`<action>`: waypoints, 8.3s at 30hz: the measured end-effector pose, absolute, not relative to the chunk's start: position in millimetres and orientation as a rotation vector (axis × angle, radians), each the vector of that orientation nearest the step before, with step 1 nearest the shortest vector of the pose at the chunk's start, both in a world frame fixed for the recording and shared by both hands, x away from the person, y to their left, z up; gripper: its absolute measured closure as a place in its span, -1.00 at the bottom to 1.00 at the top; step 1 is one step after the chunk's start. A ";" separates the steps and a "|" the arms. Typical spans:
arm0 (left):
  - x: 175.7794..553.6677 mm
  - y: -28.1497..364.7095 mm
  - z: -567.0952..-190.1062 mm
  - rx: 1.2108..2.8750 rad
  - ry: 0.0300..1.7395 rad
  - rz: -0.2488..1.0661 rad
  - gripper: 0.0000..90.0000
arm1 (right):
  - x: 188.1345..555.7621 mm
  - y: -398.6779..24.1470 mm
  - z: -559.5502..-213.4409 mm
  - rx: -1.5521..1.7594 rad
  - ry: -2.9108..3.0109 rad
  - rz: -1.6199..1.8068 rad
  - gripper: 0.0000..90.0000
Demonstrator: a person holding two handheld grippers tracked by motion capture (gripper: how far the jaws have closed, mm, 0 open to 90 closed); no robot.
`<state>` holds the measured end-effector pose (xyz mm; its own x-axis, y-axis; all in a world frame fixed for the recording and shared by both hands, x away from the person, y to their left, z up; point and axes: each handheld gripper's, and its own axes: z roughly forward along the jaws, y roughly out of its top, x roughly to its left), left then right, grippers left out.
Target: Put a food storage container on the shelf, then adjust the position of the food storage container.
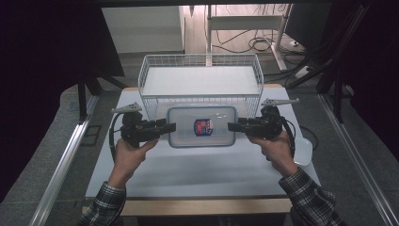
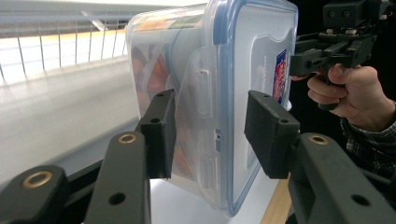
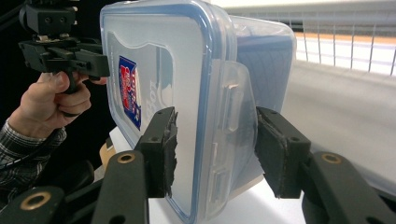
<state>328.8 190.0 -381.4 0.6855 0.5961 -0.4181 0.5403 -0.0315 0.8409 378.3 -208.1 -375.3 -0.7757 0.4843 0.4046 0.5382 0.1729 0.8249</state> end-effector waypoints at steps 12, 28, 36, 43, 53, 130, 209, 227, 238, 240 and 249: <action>357.9 191.9 -346.6 1.666 0.912 0.065 0.21 | 405.8 -205.7 -331.2 -1.036 -2.381 -1.759 0.12; 410.9 194.2 -305.3 1.664 0.901 0.099 0.19 | 450.5 -200.1 -290.3 -1.056 -2.388 -1.825 0.11; 434.7 195.6 -306.5 1.653 0.927 0.095 0.18 | 473.0 -197.2 -289.2 -1.097 -2.376 -1.815 0.10; 449.2 196.3 -315.6 1.642 0.963 0.092 0.16 | 489.4 -192.4 -298.7 -1.137 -2.372 -1.790 0.08; 455.4 194.6 -320.8 1.625 0.979 0.119 0.11 | 497.9 -190.2 -302.0 -1.168 -2.370 -1.769 0.06; 394.3 169.8 -356.0 1.772 0.882 0.338 -0.75 | 450.6 -199.2 -324.4 -1.128 -2.634 -1.849 -0.64; 250.5 187.1 -504.1 1.920 0.915 0.451 -0.89 | 321.1 -246.5 -478.2 -1.211 -2.825 -1.478 -0.82; 255.5 188.2 -510.3 1.941 0.944 0.417 -0.88 | 341.1 -348.4 -450.6 -1.744 -2.849 -1.396 0.99; 257.2 187.2 -512.5 1.949 0.951 0.405 -0.88 | 344.9 -412.0 -458.0 -2.105 -2.750 -1.330 0.99; 257.4 186.5 -512.8 1.955 0.949 0.408 -0.88 | 346.0 -415.1 -459.7 -2.122 -2.759 -1.309 0.99; 257.9 185.6 -513.6 1.963 0.951 0.408 -0.87 | 351.1 -416.9 -465.6 -2.131 -2.761 -1.248 0.99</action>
